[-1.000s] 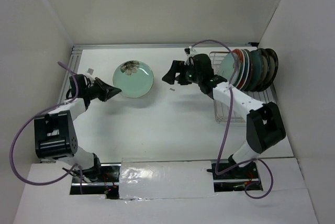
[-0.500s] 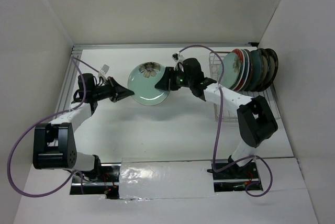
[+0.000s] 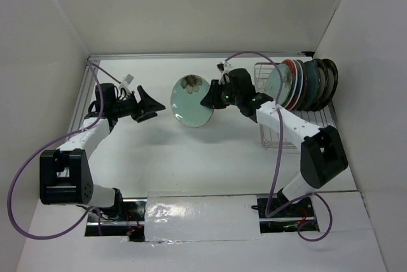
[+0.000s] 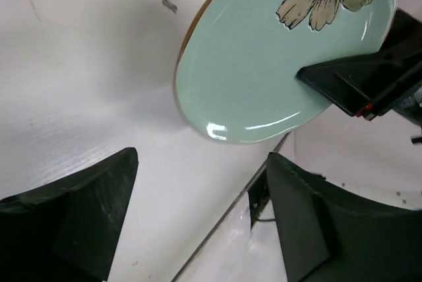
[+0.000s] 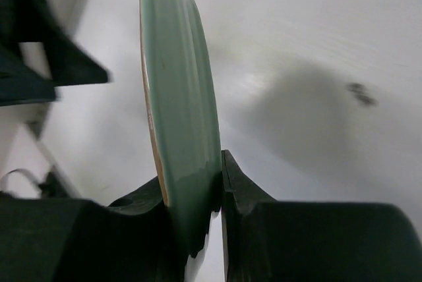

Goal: Load the plates into the dish rack

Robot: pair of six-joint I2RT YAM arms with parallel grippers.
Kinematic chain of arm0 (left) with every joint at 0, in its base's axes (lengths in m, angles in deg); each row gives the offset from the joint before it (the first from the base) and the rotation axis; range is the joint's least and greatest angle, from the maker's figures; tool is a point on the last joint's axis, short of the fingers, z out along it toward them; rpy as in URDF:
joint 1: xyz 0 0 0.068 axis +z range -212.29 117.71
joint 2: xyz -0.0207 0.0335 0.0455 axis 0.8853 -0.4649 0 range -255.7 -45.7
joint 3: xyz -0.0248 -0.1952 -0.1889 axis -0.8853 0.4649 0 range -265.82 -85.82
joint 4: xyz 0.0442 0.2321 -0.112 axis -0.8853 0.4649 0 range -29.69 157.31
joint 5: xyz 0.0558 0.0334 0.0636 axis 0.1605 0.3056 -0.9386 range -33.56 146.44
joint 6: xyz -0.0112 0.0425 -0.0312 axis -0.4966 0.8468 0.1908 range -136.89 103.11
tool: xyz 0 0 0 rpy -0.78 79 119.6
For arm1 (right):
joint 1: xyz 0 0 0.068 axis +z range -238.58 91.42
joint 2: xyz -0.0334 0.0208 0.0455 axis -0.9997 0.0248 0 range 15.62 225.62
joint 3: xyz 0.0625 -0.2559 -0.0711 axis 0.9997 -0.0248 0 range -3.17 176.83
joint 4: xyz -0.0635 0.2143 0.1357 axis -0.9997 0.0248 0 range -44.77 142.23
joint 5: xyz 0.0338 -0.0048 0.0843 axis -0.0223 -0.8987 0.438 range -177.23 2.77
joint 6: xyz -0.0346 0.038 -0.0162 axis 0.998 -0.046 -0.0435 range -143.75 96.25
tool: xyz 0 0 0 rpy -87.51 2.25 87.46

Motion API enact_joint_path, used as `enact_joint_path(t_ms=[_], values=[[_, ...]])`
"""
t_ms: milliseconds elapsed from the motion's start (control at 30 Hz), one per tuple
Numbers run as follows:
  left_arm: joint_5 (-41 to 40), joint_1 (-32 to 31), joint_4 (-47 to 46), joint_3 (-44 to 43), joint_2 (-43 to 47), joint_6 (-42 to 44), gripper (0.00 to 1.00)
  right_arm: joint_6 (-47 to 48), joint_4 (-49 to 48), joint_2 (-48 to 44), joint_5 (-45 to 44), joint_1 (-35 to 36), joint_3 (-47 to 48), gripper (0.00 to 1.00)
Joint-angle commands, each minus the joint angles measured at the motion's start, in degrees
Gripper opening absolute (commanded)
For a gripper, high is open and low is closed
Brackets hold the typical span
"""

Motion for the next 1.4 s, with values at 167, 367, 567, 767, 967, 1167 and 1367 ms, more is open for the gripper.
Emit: enact_joint_path(t_ms=[167,367,567,767,967,1167,1367], values=[[-24.21,-2.49,23.9,-9.12,2.88,11.07,1.0,16.7,12.71,-12.58,-43.34,-2.75,10.6,0.0],[-39.63,-8.65,32.1,-12.03,2.36,14.24,1.0,26.29,7.63,-14.96,-67.27,-3.28,9.02,0.0],[-41.58,-11.11,32.02,-11.94,1.22,15.56,1.0,33.42,-0.28,-14.96,-66.25,-8.63,5.6,0.0],[-40.88,-11.11,30.27,-11.42,1.22,16.08,1.0,35.53,-5.82,-16.01,-57.8,-15.66,1.2,0.0],[-39.82,-11.11,29.74,-11.42,0.69,16.08,1.0,34.22,-5.83,-14.34,-48.31,-20.85,0.58,0.0],[-39.29,-11.11,29.74,-11.42,0.16,16.08,1.0,31.32,-6.53,-12.67,-42.59,-24.01,-1.26,0.0],[-39.29,-11.11,29.21,-11.42,0.16,16.08,1.0,31.31,-7.15,-10.91,-41.18,-24.02,-2.32,0.0]])
